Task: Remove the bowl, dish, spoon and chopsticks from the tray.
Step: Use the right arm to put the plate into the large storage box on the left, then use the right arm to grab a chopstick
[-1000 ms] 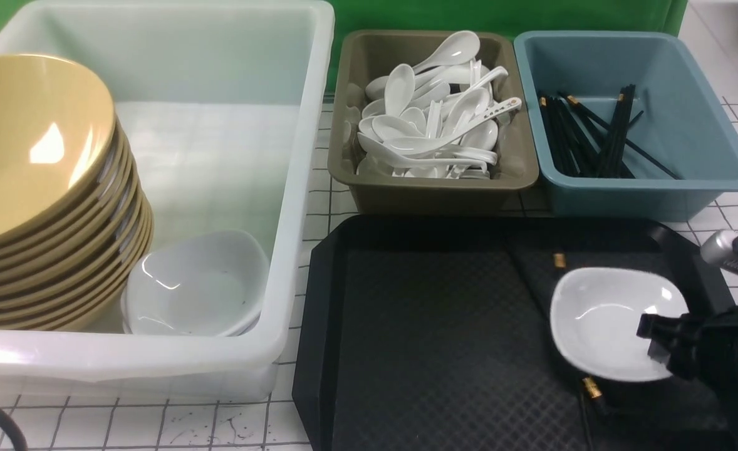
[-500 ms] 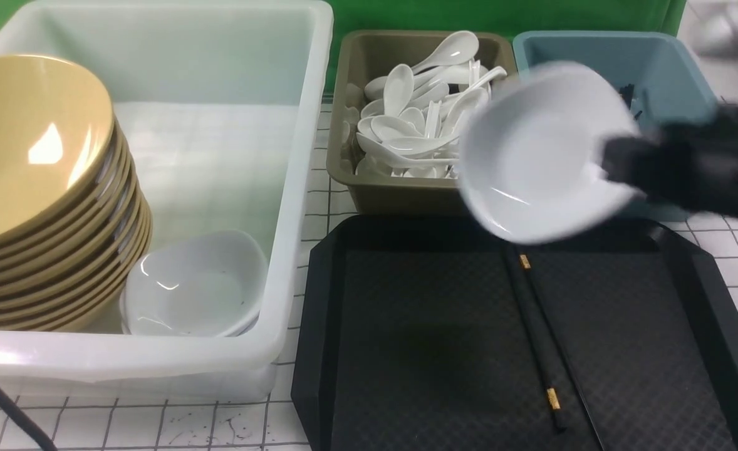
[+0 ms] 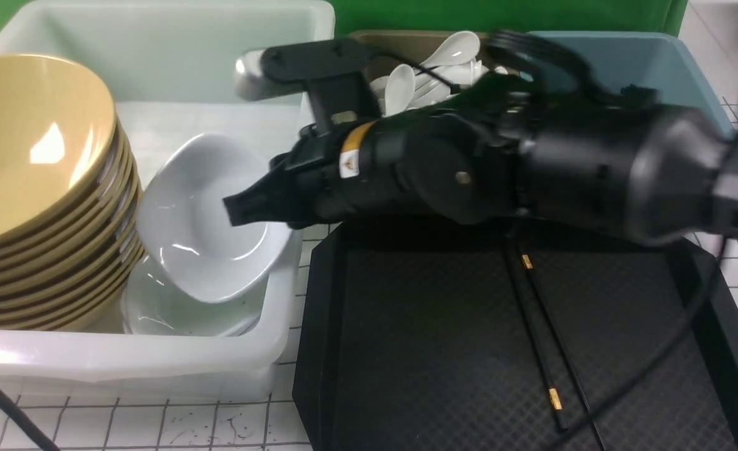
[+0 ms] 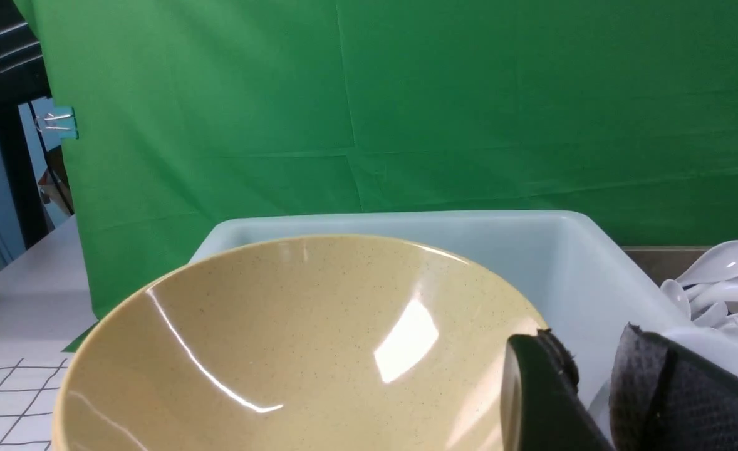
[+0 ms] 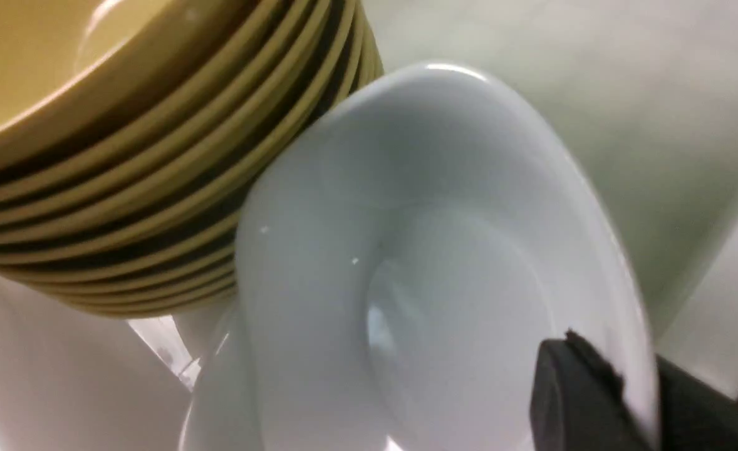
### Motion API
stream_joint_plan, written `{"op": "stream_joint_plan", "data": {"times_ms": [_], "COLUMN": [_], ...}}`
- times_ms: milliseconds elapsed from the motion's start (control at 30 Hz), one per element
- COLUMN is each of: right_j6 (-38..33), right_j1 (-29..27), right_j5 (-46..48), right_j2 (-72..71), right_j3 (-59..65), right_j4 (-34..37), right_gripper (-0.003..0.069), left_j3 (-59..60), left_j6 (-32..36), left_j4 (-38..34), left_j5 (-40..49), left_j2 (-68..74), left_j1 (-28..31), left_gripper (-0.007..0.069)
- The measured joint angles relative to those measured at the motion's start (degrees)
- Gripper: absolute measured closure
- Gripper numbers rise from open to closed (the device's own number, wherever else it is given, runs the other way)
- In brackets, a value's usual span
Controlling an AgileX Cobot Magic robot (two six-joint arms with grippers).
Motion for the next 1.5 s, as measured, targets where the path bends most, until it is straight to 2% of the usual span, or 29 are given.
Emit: {"op": "stream_joint_plan", "data": {"times_ms": [100, 233, 333, 467, 500, 567, 633, 767, 867, 1067, 1400, 1500], "right_j6": [0.16, -0.35, -1.54, -1.59, -0.36, 0.58, 1.09, 1.30, 2.27, 3.82, 1.76, 1.19], "right_j1": [0.31, 0.93, 0.43, -1.52, -3.87, -6.52, -10.49, -14.29, -17.34, -21.24, -21.36, -21.69], "right_j5": [2.04, 5.83, 10.00, 21.09, 28.70, 33.89, 36.83, 32.64, 22.56, 17.69, 15.84, 15.30], "right_j2": [2.45, 2.52, 0.61, -4.24, -7.29, -9.68, -11.69, -11.77, -11.60, -9.92, -6.48, -4.35], "right_j3": [-2.44, -4.66, -5.46, -5.71, -4.05, -0.39, 8.29, 19.12, 27.95, 29.45, 29.45, 29.05], "right_j4": [-0.19, -0.85, -3.99, -12.22, -18.06, -21.42, -22.32, -17.76, -12.71, -12.34, -9.14, -9.34], "right_gripper": [0.0483, 0.0336, 0.0265, 0.0221, 0.0214, 0.0212, 0.0215, 0.0237, 0.0289, 0.0313, 0.0319, 0.0342], "left_j3": [0.20, 0.37, 0.37, 0.43, 0.55, 0.55, 0.55, 0.55, 0.89, 1.11, 1.11, 1.11], "left_j6": [0.00, 0.00, 0.00, 0.00, -0.06, -0.25, -0.25, -0.25, -0.25, -0.25, -0.25, -0.25], "left_j4": [0.00, 0.00, 0.00, -0.48, -0.98, -1.22, -1.28, -1.28, -1.28, -1.28, -1.28, -1.28], "left_j5": [-0.06, 0.00, 0.00, -0.06, -0.06, -0.14, -0.47, -0.47, -0.35, 0.32, 0.32, 0.34], "left_j2": [0.00, 0.00, 0.00, 0.00, 0.00, 0.00, 0.00, 0.00, 0.00, 0.00, 0.00, 0.00], "left_j1": [0.00, 0.00, 0.00, 0.00, 0.00, 0.00, 0.00, 0.00, 0.00, 0.00, 0.00, 0.00], "left_gripper": [0.0484, 0.0484, 0.0484, 0.0484, 0.0484, 0.0484, 0.0484, 0.0484, 0.0484, 0.0484, 0.0484, 0.0484]}}
